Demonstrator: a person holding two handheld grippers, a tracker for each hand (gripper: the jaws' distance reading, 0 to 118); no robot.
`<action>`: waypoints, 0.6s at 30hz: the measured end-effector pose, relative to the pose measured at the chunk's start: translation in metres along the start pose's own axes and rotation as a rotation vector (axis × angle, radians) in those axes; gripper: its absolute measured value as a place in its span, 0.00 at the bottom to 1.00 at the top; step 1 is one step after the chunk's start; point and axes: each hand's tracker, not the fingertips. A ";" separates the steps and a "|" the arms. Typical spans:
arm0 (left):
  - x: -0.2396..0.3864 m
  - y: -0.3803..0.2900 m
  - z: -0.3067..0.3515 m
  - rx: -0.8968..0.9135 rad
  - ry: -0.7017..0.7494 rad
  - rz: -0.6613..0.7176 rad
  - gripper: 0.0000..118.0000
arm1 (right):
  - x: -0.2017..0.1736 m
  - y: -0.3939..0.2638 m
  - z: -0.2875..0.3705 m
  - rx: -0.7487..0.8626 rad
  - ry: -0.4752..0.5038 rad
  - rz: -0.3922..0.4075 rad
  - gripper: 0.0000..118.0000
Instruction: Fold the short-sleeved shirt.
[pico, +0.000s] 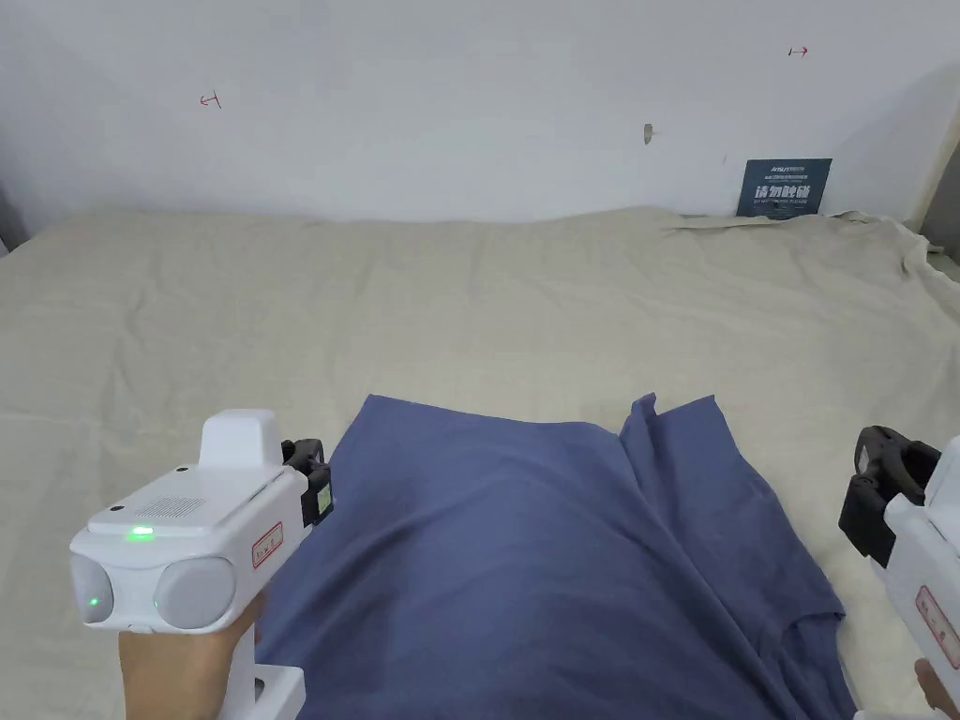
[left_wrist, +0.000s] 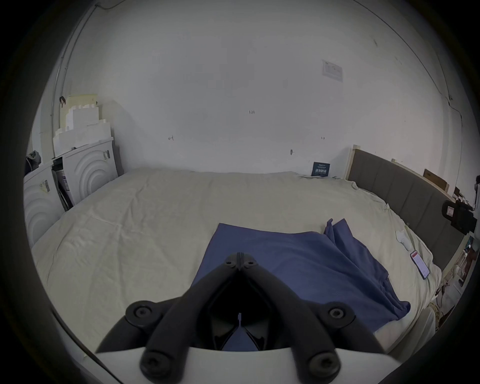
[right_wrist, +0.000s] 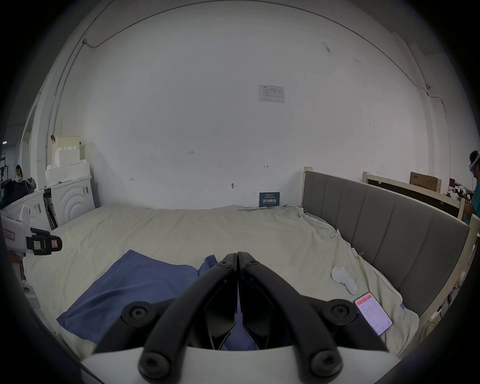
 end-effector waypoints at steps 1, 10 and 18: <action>-0.001 0.004 -0.011 -0.016 -0.008 0.001 0.00 | 0.001 0.000 -0.003 -0.004 0.000 -0.002 0.00; -0.020 0.051 -0.136 -0.164 -0.095 0.027 0.00 | 0.001 -0.001 -0.062 -0.035 -0.021 -0.002 0.00; -0.034 0.075 -0.274 -0.386 -0.084 0.048 0.00 | 0.004 -0.007 -0.113 -0.074 -0.050 -0.001 0.00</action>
